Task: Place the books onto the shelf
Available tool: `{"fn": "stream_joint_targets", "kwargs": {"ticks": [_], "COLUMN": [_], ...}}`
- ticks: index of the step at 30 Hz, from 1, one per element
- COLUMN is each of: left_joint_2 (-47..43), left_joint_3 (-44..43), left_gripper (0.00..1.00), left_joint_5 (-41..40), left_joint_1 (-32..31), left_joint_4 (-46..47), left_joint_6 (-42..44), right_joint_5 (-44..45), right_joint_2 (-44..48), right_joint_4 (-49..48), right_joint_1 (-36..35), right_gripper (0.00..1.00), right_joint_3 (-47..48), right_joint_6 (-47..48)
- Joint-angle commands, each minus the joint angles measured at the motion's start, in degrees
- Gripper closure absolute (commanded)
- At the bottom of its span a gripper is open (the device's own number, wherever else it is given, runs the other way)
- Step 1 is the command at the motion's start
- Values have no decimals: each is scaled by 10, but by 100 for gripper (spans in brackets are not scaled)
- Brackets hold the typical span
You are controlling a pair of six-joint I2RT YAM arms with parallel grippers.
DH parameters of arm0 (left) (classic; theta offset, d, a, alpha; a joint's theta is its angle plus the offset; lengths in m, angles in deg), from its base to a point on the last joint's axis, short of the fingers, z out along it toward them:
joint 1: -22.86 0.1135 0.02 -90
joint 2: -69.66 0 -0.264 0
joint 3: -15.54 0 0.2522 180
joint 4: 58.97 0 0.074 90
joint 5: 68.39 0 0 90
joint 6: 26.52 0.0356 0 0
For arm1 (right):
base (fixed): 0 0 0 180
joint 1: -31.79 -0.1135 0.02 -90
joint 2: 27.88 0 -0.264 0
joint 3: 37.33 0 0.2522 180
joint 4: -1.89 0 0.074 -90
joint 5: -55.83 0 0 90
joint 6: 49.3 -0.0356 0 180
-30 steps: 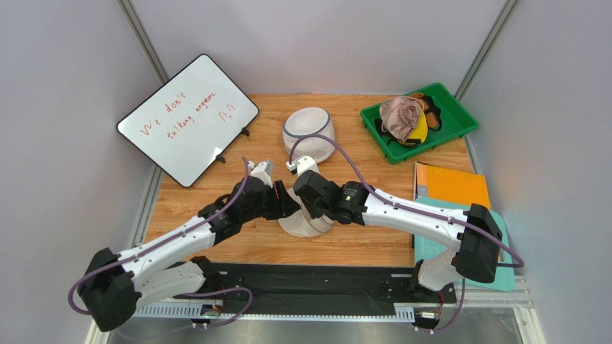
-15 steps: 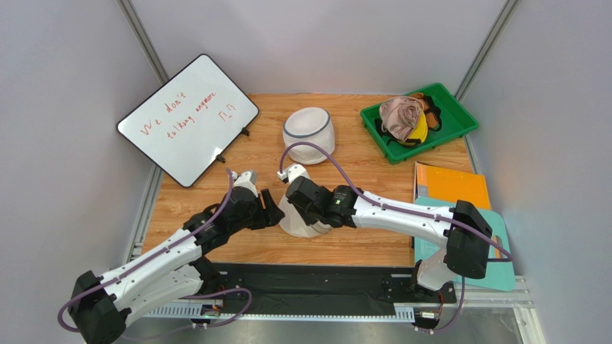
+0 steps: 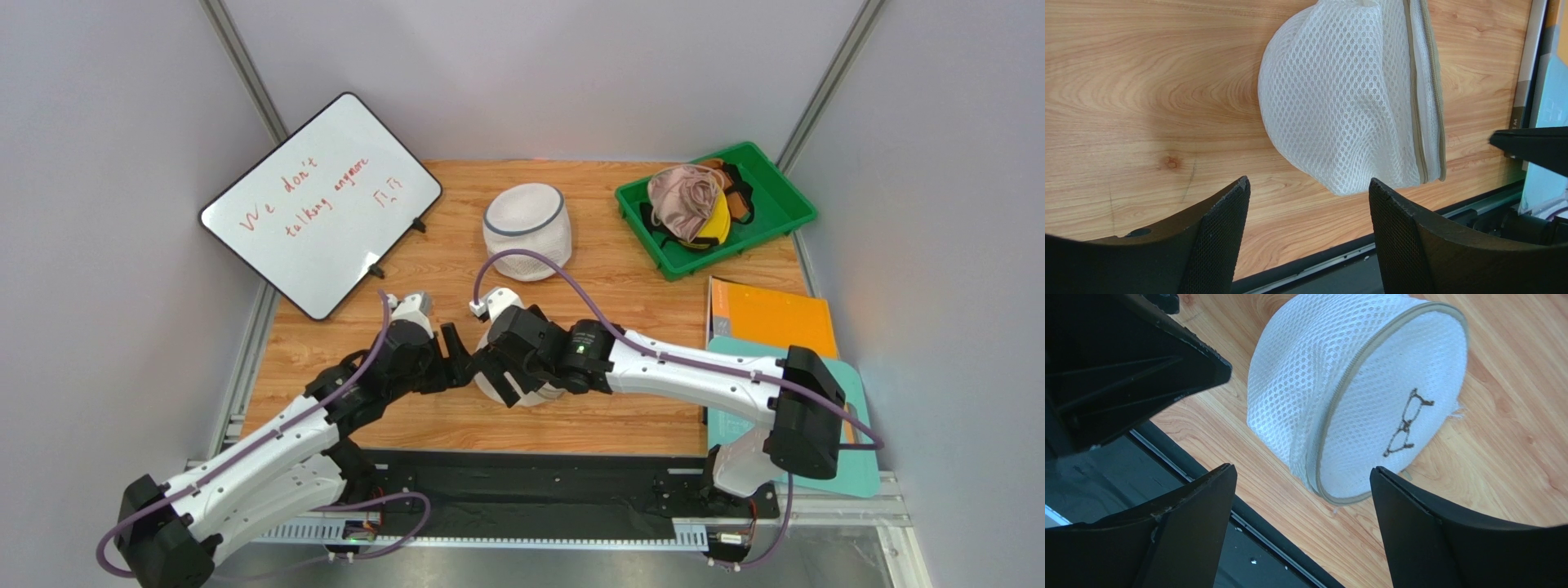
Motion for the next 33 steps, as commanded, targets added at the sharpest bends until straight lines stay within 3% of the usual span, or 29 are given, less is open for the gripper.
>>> {"fn": "stream_joint_targets", "kwargs": {"ticks": [1, 8, 16, 26, 33], "left_joint_2": [-15, -18, -25, -57, -102], "left_joint_3": [-34, -60, -75, -101, -127], "left_gripper": [20, 11, 7, 5, 5], "left_joint_5": [-25, -54, -41, 9, -10], "left_joint_1": [4, 17, 93, 222, 223], "left_joint_4": [-21, -57, -79, -136, -177], "left_joint_6": [38, 71, 109, 164, 178], "right_joint_5": [40, 25, -83, -195, -198], "right_joint_2": [69, 140, 253, 411, 504], "right_joint_4": [29, 11, -46, -34, 3], "right_joint_1": [-1, 78, 291, 556, 589], "right_gripper": [11, 6, 6, 5, 5], "right_joint_3": [31, -49, -173, -264, -270], "right_joint_6": [18, 6, -13, -31, -41]}}
